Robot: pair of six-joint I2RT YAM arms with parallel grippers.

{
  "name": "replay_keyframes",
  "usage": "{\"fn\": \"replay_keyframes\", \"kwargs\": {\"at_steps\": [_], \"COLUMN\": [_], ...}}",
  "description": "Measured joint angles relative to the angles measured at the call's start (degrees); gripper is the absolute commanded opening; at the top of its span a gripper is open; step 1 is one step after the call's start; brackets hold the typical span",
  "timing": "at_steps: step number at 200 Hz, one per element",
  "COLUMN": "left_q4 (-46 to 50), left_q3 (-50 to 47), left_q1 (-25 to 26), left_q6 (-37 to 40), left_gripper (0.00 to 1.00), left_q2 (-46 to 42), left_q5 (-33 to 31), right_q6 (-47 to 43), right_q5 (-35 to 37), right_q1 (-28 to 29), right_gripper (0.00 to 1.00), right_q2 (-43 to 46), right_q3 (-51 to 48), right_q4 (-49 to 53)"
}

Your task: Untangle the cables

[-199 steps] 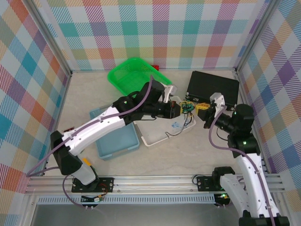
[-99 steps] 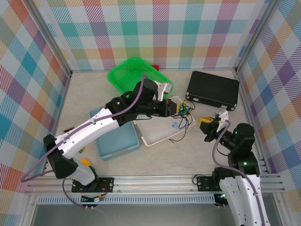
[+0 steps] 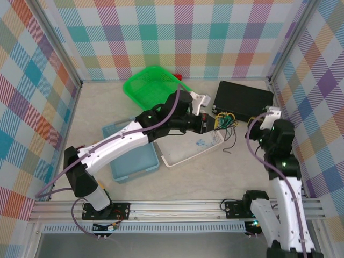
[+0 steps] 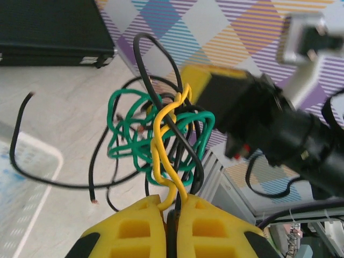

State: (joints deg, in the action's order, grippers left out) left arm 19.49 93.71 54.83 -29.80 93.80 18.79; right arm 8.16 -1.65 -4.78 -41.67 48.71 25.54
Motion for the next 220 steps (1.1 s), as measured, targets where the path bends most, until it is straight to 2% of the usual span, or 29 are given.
{"fn": "replay_keyframes", "kwargs": {"at_steps": [22, 72, 144, 220], "left_q4": [-4.2, -9.7, -16.4, -16.6], "left_q3": [0.0, 0.0, 2.2, 6.6], "left_q1": [1.3, 2.9, 2.9, 2.9], "left_q6": [0.0, 0.3, 1.2, 5.3], "left_gripper": [0.0, 0.0, 0.0, 0.0], "left_q2": [2.3, 8.7, 18.3, 23.0], "left_q5": [-0.3, -0.4, -0.2, -1.6], "right_q6": [0.0, 0.2, -0.1, -1.7], "right_q5": [-0.2, 0.2, 1.3, 0.6], "right_q1": [-7.4, -13.6, -19.6, -22.4], "right_gripper": [0.0, 0.0, 0.0, 0.0], "right_q2": [-4.3, -8.6, -12.2, -15.9], "right_q3": [1.2, 0.3, -3.8, -3.8], "right_q4": [0.0, -0.6, -3.7, -6.6]}}
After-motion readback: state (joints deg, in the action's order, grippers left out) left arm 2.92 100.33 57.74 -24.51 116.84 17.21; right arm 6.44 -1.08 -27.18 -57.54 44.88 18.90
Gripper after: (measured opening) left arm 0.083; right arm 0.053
